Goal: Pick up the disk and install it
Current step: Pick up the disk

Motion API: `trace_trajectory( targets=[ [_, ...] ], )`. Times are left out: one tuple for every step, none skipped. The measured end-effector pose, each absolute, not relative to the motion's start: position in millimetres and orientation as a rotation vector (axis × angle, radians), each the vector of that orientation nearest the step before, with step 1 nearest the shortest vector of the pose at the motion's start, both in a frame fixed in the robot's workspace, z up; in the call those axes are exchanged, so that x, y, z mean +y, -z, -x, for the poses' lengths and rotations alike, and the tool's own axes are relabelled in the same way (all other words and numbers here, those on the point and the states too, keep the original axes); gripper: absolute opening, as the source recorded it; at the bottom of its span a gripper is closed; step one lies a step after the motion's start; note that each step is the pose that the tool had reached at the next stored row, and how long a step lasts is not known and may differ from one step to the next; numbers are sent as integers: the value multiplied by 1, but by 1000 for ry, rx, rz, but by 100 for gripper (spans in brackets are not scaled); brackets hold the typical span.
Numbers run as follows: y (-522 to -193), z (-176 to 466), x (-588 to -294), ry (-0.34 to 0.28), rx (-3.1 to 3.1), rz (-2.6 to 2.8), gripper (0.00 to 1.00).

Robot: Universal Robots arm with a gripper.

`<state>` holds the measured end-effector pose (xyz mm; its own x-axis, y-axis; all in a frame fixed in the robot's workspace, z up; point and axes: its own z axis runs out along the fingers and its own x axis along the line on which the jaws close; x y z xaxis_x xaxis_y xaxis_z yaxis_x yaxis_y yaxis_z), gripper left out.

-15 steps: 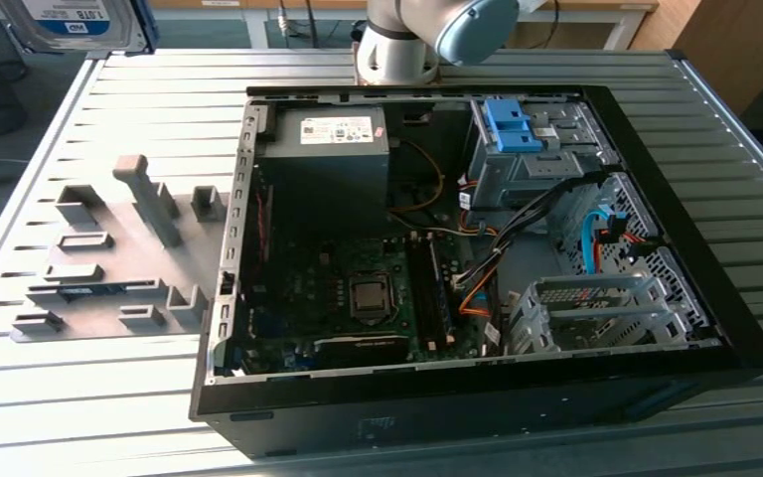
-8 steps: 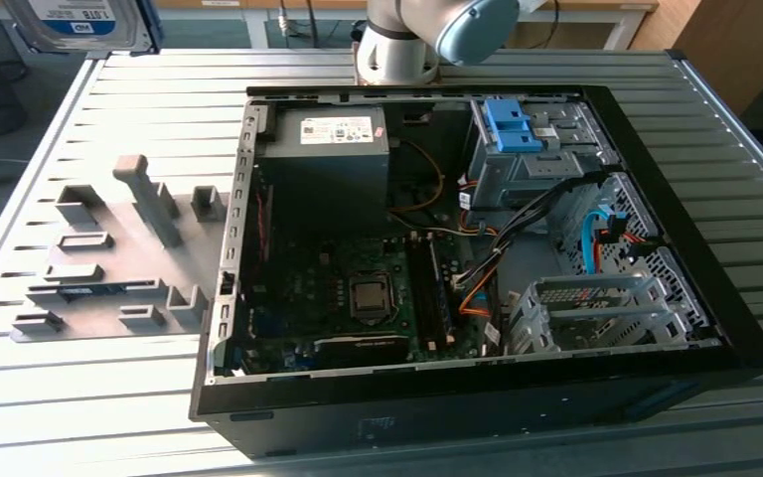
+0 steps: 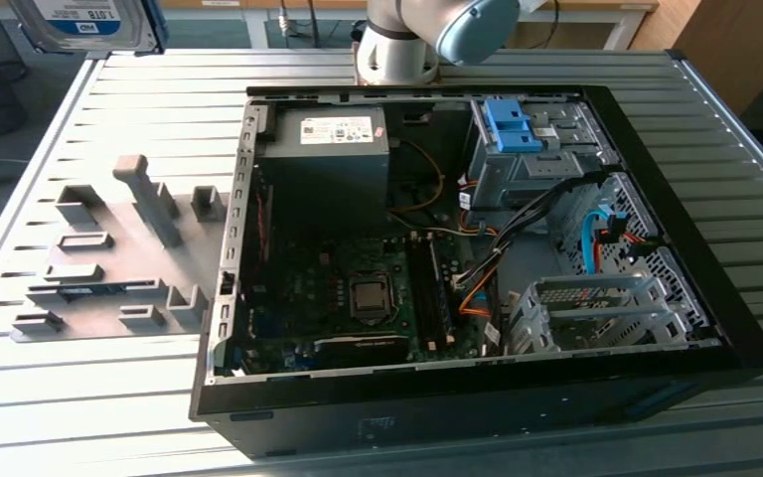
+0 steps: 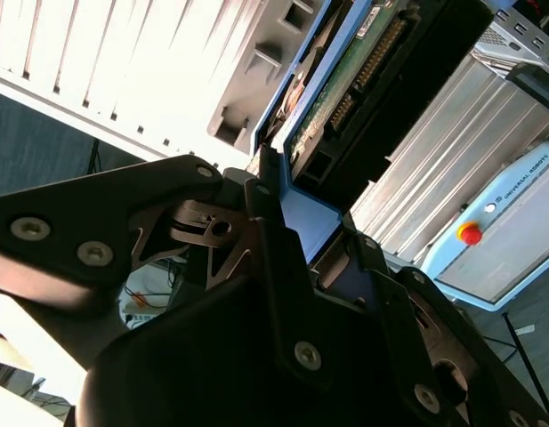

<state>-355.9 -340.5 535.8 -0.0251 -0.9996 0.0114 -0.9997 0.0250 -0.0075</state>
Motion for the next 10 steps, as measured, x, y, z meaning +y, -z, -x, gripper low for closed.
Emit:
trace_trajectory(
  targets=[
    [-536,355,-340,-21,-2247,-2191,37],
    [-536,355,-340,-21,-2247,-2191,37],
    [-536,354,-340,-21,-2247,-2191,37],
    [-536,354,-340,-21,-2247,-2191,37],
    [-536,353,-340,-21,-2247,-2191,37],
    [-536,352,-340,-21,-2247,-2191,37],
    [-536,351,-340,-21,-2247,-2191,37],
    [-536,351,-340,-21,-2247,-2191,37],
    [-536,350,-340,-21,-2247,-2191,37],
    [-536,350,-340,-21,-2247,-2191,37]
  ],
)
